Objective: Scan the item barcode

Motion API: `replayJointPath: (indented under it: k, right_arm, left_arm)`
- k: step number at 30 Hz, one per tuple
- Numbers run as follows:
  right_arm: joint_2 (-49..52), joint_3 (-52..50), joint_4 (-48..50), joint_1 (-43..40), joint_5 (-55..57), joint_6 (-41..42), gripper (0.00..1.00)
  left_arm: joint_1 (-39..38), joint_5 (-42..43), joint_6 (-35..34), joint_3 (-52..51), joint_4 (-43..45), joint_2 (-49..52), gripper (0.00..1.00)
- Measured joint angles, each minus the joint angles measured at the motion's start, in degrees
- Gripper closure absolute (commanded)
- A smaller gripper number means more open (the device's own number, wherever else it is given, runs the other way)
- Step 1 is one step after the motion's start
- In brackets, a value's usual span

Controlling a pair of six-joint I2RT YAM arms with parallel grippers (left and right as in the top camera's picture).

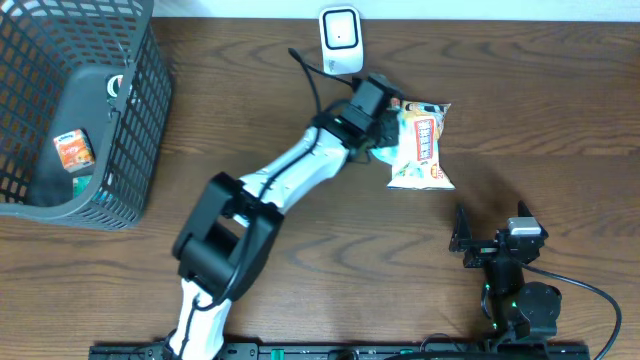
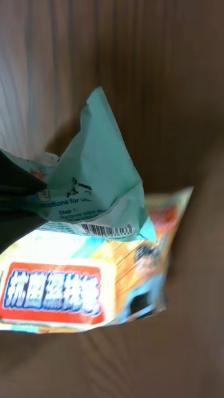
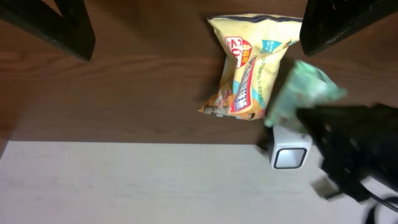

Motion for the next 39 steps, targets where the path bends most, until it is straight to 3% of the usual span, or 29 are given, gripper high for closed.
replayJointPath:
  k: [8,22,39]
  right_arm:
    - [0.0,0.0,0.0,0.0,0.0,0.0,0.01]
    - [0.0,0.0,0.0,0.0,0.0,0.0,0.01]
    - [0.0,-0.02,0.0,0.0,0.0,0.0,0.01]
  left_arm:
    - [4.96,-0.09,0.46,0.02,-7.61,-3.87,0.93]
    - [-3.3,-4.74,-1.38,0.0,-7.02,2.43,0.93]
    - [-7.58,-0.42,-3.23,0.0,6.56,4.39,0.93]
